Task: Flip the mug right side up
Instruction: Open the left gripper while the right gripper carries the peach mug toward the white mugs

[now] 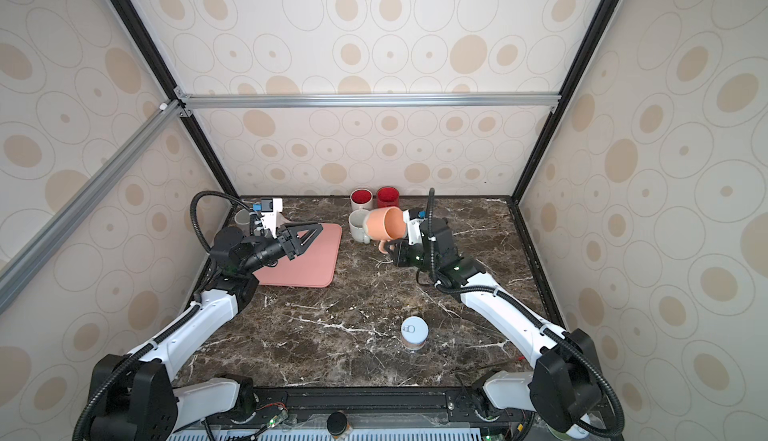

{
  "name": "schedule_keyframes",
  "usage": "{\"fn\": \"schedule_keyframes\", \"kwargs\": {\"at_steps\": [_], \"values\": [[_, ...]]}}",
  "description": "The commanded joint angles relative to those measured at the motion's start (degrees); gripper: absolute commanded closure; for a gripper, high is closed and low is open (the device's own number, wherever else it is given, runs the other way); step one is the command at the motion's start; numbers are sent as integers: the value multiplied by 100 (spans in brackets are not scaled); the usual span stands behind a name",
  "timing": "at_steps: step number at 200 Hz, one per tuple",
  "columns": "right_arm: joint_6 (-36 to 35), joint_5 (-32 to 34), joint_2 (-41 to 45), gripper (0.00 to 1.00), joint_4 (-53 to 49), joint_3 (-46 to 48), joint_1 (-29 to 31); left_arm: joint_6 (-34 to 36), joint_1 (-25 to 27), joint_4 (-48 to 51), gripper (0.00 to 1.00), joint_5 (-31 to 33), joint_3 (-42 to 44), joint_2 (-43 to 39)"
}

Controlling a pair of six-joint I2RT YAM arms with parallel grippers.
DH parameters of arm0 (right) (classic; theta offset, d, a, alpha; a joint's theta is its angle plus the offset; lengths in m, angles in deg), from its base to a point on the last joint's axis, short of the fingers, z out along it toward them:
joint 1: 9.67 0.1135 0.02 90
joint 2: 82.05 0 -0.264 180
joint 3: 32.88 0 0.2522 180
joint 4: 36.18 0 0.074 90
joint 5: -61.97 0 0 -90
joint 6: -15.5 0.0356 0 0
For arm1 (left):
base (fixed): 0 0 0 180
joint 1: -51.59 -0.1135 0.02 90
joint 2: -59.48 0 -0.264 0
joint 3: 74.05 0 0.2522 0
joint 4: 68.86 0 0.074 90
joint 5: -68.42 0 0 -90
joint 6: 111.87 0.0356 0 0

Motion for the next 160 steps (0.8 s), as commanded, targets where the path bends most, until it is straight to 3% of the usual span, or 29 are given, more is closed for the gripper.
{"fn": "schedule_keyframes", "kwargs": {"at_steps": [1, 44, 68, 100, 160], "values": [[-135, 420, 48, 100, 9, 150, 19, 300, -126, 394, 55, 31, -97, 194], [137, 1106, -509, 100, -414, 178, 25, 54, -354, 157, 56, -167, 50, 392], [237, 1932, -758, 100, -1213, -170, 30, 94, -463, 194, 56, -230, 163, 329], [-29, 2502, -1325, 100, -2275, -902, 109, 237, -538, 371, 56, -174, 271, 208], [-265, 2933, -2257, 100, -2936, -1840, 344, 834, -632, 1197, 56, 1, 102, 108]]}}
